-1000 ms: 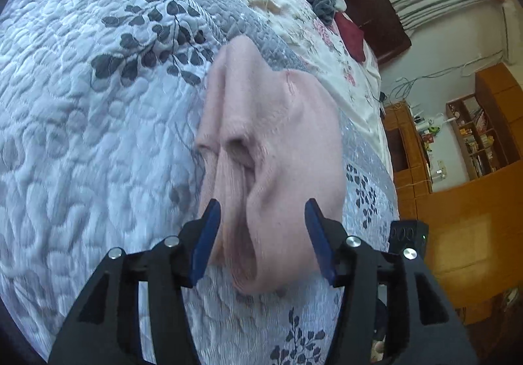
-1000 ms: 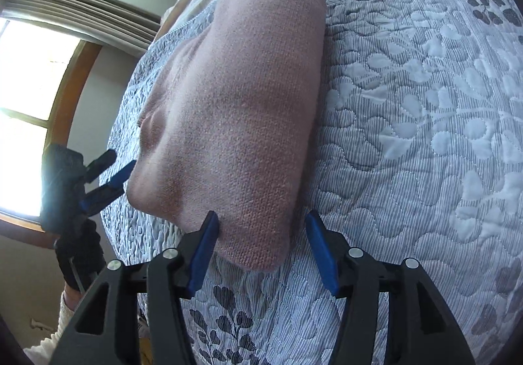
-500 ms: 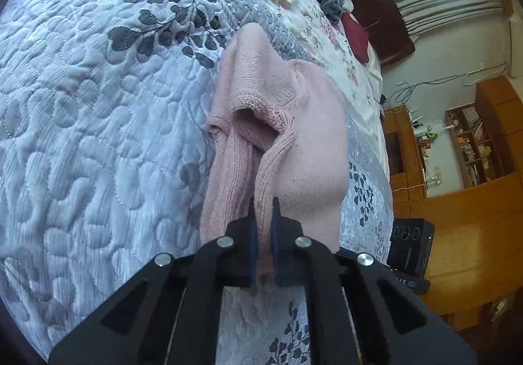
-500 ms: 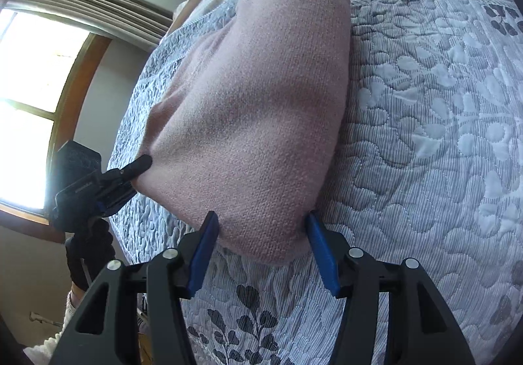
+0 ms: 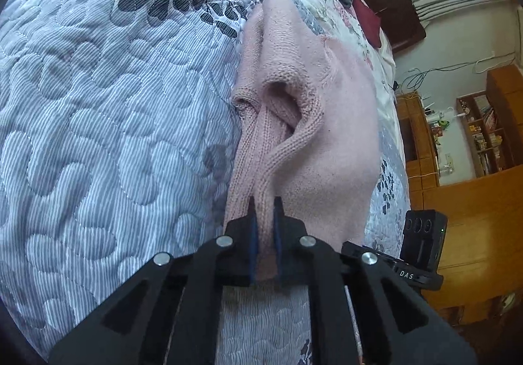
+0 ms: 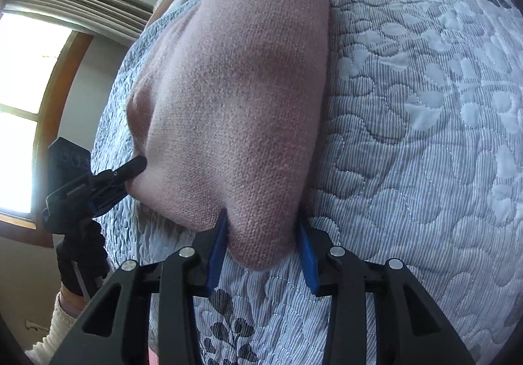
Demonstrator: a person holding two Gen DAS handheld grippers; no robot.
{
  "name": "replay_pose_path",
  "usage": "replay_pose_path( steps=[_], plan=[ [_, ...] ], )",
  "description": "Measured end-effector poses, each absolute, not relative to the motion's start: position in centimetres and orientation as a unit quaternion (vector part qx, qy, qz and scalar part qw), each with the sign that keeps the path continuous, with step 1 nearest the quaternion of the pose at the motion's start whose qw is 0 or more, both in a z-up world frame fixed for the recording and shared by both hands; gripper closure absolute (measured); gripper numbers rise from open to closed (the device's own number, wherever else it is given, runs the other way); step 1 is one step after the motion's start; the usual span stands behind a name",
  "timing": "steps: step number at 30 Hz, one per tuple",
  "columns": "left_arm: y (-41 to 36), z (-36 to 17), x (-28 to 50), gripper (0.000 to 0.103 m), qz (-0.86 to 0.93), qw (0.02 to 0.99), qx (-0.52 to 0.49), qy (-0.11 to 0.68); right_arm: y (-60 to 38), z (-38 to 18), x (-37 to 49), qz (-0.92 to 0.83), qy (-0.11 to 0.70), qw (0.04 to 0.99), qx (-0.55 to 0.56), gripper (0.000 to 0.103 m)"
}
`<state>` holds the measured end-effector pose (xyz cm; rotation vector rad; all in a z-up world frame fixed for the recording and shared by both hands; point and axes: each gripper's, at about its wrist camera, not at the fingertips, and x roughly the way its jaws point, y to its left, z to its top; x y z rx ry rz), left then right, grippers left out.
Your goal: Fold small clothes
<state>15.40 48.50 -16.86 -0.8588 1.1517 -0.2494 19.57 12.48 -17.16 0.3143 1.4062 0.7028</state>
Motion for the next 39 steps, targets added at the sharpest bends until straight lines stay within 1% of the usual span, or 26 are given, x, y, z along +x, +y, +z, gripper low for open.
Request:
replay_pose_path(
  steps=[1, 2, 4, 5, 6, 7, 10, 14, 15, 16, 17, 18, 21, 25, 26, 27, 28, 29, 30, 32, 37, 39],
  plan=[
    [48.7, -16.5, 15.3, 0.092, -0.115, 0.746, -0.394, 0.524, 12.5, -16.9, 19.6, 0.318, 0.63, 0.696, 0.135, 0.062],
    [48.9, -15.9, 15.3, 0.091, -0.115, 0.748, -0.395, 0.52, 12.4, -16.5, 19.7, 0.319, 0.629, 0.696, 0.135, 0.057],
    [49.2, -14.5, 15.4, 0.086, -0.111, 0.761, -0.382, 0.512, 11.8, -15.4, 19.8, 0.323, 0.619, 0.701, 0.146, 0.052],
    [49.4, -13.7, 15.8, 0.078, -0.108, 0.769, -0.372, 0.508, 11.3, -15.0, 19.9, 0.327, 0.611, 0.704, 0.151, 0.047],
    [49.7, -13.1, 16.3, 0.07, -0.102, 0.776, -0.366, 0.504, 10.9, -14.5, 20.1, 0.328, 0.605, 0.709, 0.154, 0.045],
    [50.0, -12.6, 17.1, 0.064, -0.095, 0.781, -0.363, 0.499, 10.6, -14.0, 20.2, 0.326, 0.601, 0.713, 0.155, 0.045],
    [51.0, -11.9, 20.3, 0.063, -0.079, 0.784, -0.37, 0.492, 9.7, -13.1, 20.8, 0.322, 0.591, 0.721, 0.164, 0.044],
    [51.1, -12.7, 24.6, 0.064, -0.069, 0.776, -0.372, 0.504, 8.8, -13.2, 21.1, 0.315, 0.591, 0.724, 0.164, 0.044],
    [50.7, -12.9, 25.3, 0.067, -0.073, 0.774, -0.373, 0.506, 8.4, -13.3, 21.1, 0.315, 0.592, 0.724, 0.164, 0.044],
    [50.5, -13.0, 25.9, 0.071, -0.072, 0.774, -0.369, 0.51, 8.3, -13.5, 21.1, 0.314, 0.593, 0.723, 0.164, 0.044],
    [50.3, -13.2, 26.1, 0.088, -0.066, 0.776, -0.362, 0.512, 8.1, -13.7, 21.1, 0.313, 0.594, 0.723, 0.164, 0.044],
    [50.2, -13.3, 26.2, 0.092, -0.067, 0.777, -0.36, 0.513, 8.1, -13.8, 21.0, 0.312, 0.595, 0.722, 0.164, 0.044],
    [51.4, -14.1, 25.5, 0.093, -0.063, 0.773, -0.382, 0.502, 8.2, -14.1, 21.1, 0.313, 0.596, 0.721, 0.165, 0.044],
    [52.3, -15.7, 24.7, 0.092, -0.066, 0.761, -0.394, 0.511, 8.7, -13.9, 21.3, 0.315, 0.596, 0.72, 0.163, 0.044],
    [52.3, -15.6, 24.6, 0.088, -0.075, 0.759, -0.397, 0.51, 9.0, -13.9, 21.4, 0.316, 0.596, 0.72, 0.163, 0.044],
    [52.4, -15.4, 24.6, 0.081, -0.082, 0.757, -0.4, 0.51, 9.1, -13.7, 21.5, 0.318, 0.594, 0.72, 0.162, 0.044],
    [52.4, -15.2, 24.5, 0.065, -0.086, 0.757, -0.401, 0.509, 9.2, -13.6, 21.7, 0.32, 0.593, 0.721, 0.16, 0.044],
    [52.5, -15.0, 24.3, 0.053, -0.092, 0.756, -0.398, 0.512, 9.4, -13.5, 21.9, 0.321, 0.591, 0.723, 0.16, 0.042],
    [52.5, -15.0, 24.2, 0.031, -0.097, 0.754, -0.395, 0.516, 9.3, -13.4, 22.2, 0.321, 0.589, 0.724, 0.162, 0.039],
    [52.7, -15.3, 24.1, 0.019, -0.112, 0.744, -0.402, 0.521, 9.3, -13.0, 23.0, 0.323, 0.584, 0.726, 0.167, 0.035],
    [52.7, -18.0, 24.7, 0.019, -0.131, 0.712, -0.436, 0.534, 9.6, -13.4, 25.8, 0.334, 0.588, 0.711, 0.194, 0.031],
    [51.8, -18.4, 25.5, 0.019, -0.151, 0.713, -0.427, 0.535, 9.6, -14.1, 27.1, 0.334, 0.591, 0.704, 0.208, 0.029]
  ],
)
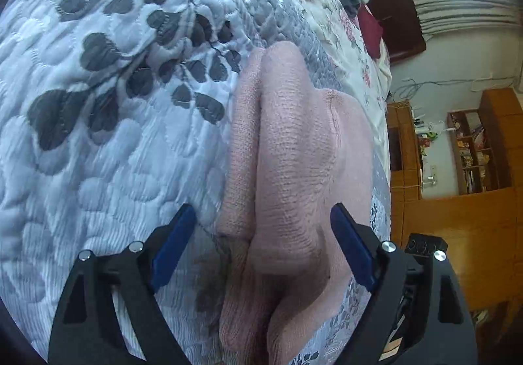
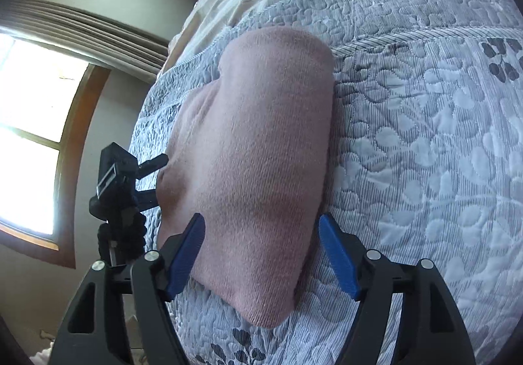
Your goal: Fold small clothes
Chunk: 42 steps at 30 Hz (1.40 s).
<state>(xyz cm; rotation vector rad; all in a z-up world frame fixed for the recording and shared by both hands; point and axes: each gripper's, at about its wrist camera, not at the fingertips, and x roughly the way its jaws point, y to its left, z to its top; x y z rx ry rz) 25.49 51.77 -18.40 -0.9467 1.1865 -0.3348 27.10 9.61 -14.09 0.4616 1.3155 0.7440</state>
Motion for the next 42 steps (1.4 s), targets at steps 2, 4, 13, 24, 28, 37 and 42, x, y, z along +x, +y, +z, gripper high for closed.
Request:
replay_pose_path(
  steps=[2, 4, 13, 24, 28, 37, 42],
  plan=[
    [50.7, -18.6, 26.5, 0.019, -0.175, 0.715, -0.412, 0.537, 9.7, -15.0, 28.3, 0.331, 0.596, 0.698, 0.219, 0.027],
    [49.7, -19.2, 27.5, 0.018, -0.196, 0.71, -0.405, 0.542, 9.8, -16.2, 29.3, 0.331, 0.604, 0.685, 0.237, 0.024],
    [46.3, -20.2, 29.2, 0.037, -0.252, 0.71, -0.362, 0.549, 12.2, -20.7, 31.8, 0.357, 0.615, 0.623, 0.327, 0.013],
    [42.4, -16.5, 24.6, 0.054, -0.285, 0.711, -0.404, 0.5, 7.4, -13.9, 27.8, 0.38, 0.572, 0.669, 0.285, 0.045],
    [37.6, -14.1, 21.7, 0.054, -0.316, 0.707, -0.403, 0.487, 2.5, -10.9, 24.3, 0.38, 0.562, 0.68, 0.278, 0.045],
    [27.2, -13.2, 15.6, 0.054, -0.341, 0.7, -0.369, 0.507, -6.3, -10.1, 16.1, 0.342, 0.571, 0.692, 0.279, 0.045],
    [25.1, -17.3, 13.9, 0.052, -0.303, 0.698, -0.35, 0.546, -8.5, -14.9, 14.5, 0.303, 0.597, 0.69, 0.276, 0.042]
  ],
)
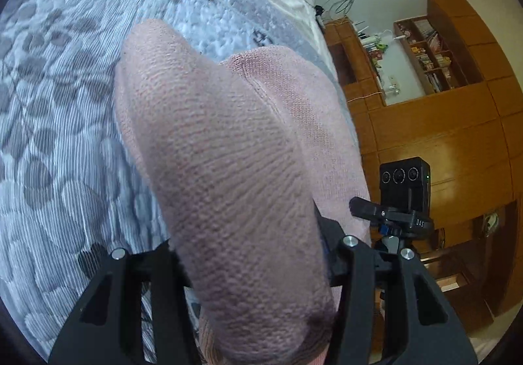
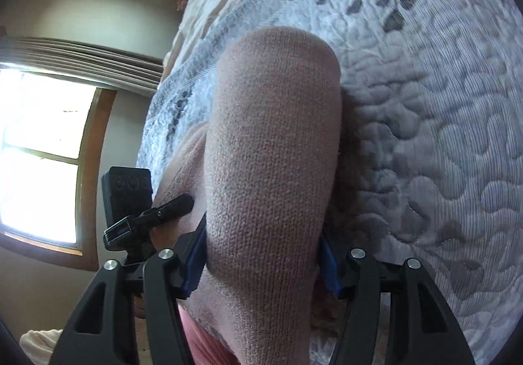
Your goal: Fold small clothes
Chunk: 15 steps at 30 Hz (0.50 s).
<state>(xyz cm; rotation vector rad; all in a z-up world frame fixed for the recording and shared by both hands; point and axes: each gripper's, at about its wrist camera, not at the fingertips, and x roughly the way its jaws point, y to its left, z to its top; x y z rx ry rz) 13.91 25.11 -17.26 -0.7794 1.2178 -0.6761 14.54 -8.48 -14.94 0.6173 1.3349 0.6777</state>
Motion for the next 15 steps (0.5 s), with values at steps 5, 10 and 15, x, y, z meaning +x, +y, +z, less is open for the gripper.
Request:
replay_pose_path(
  steps=[5, 10, 15],
  plan=[
    [25.6, -19.8, 12.6, 0.044, -0.286, 0.704, -0.365, 0.539, -9.0, -16.6, 13.5, 0.305, 0.586, 0.691, 0.293, 0.036],
    [25.5, -18.2, 12.4, 0.035, -0.26, 0.722, -0.324, 0.554, -9.1, -14.9, 11.6, 0.286, 0.588, 0.712, 0.258, 0.027],
    [26.7, -16.2, 10.0, 0.033, -0.236, 0.743, -0.299, 0.551, -9.5, -13.4, 9.0, 0.287, 0.592, 0.719, 0.223, 0.025]
  ],
)
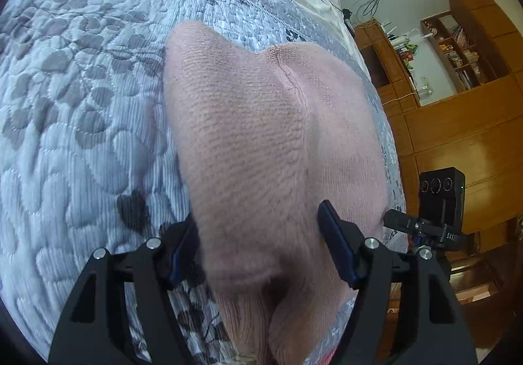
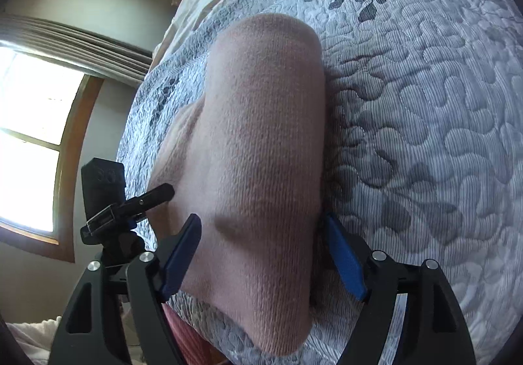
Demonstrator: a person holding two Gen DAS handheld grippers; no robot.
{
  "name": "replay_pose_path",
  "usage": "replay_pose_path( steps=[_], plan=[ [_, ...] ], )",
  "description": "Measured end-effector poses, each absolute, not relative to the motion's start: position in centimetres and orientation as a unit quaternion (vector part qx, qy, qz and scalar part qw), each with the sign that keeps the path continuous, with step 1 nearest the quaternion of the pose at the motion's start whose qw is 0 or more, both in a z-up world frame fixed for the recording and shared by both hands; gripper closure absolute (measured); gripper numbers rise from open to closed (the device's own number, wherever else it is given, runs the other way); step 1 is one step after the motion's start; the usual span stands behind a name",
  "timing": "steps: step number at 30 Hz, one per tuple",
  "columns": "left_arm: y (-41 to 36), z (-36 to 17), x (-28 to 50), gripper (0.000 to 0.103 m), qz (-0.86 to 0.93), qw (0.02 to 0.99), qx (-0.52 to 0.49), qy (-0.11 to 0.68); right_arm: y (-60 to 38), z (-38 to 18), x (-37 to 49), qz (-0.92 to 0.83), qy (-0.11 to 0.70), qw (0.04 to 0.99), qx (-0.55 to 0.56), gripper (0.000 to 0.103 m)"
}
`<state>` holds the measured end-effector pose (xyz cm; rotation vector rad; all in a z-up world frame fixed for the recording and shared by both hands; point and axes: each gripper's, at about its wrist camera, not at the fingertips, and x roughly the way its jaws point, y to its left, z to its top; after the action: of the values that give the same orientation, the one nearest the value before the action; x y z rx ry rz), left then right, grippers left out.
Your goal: Fold small clothes
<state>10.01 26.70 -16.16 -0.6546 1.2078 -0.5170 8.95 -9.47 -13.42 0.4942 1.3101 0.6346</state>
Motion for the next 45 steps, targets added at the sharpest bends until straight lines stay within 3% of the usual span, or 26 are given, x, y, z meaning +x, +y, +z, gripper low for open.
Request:
replay_pose_path(
  steps=[8, 10, 11, 12, 22, 25, 30, 32, 45],
  plan=[
    [25.8, -13.0, 3.8, 0.033, -0.23, 0.766, -0.245, 0.548, -10.1, -14.1, 4.2, 0.28, 0.61, 0.712, 0.206, 0.027],
    [25.3, -13.0, 2.9, 0.033, -0.223, 0.771, -0.233, 0.549, -10.0, -14.3, 3.5, 0.275, 0.612, 0.714, 0.198, 0.043],
    [25.1, -13.2, 2.6, 0.033, -0.222, 0.771, -0.228, 0.552, -10.0, -14.5, 3.3, 0.267, 0.618, 0.714, 0.194, 0.057],
    [25.0, -13.6, 2.2, 0.034, -0.216, 0.771, -0.22, 0.558, -10.1, -14.6, 3.0, 0.262, 0.62, 0.713, 0.194, 0.06],
    [25.8, -16.1, 1.1, 0.034, -0.195, 0.771, -0.198, 0.573, -10.1, -15.5, 1.0, 0.23, 0.626, 0.722, 0.185, 0.06],
    [25.9, -15.1, -0.2, 0.035, -0.184, 0.773, -0.193, 0.576, -11.1, -14.5, -0.1, 0.222, 0.616, 0.736, 0.17, 0.054],
    [25.9, -12.0, -2.4, 0.028, -0.167, 0.795, -0.158, 0.561, -10.7, -11.1, -2.2, 0.182, 0.591, 0.779, 0.104, 0.023],
    [26.0, -10.8, -3.0, 0.022, -0.152, 0.803, -0.153, 0.555, -10.4, -9.9, -3.1, 0.157, 0.583, 0.794, 0.078, 0.015],
    [24.6, -5.1, -6.0, 0.014, -0.092, 0.832, -0.107, 0.536, -7.8, -4.7, -6.5, 0.106, 0.552, 0.826, 0.036, 0.011]
  ],
)
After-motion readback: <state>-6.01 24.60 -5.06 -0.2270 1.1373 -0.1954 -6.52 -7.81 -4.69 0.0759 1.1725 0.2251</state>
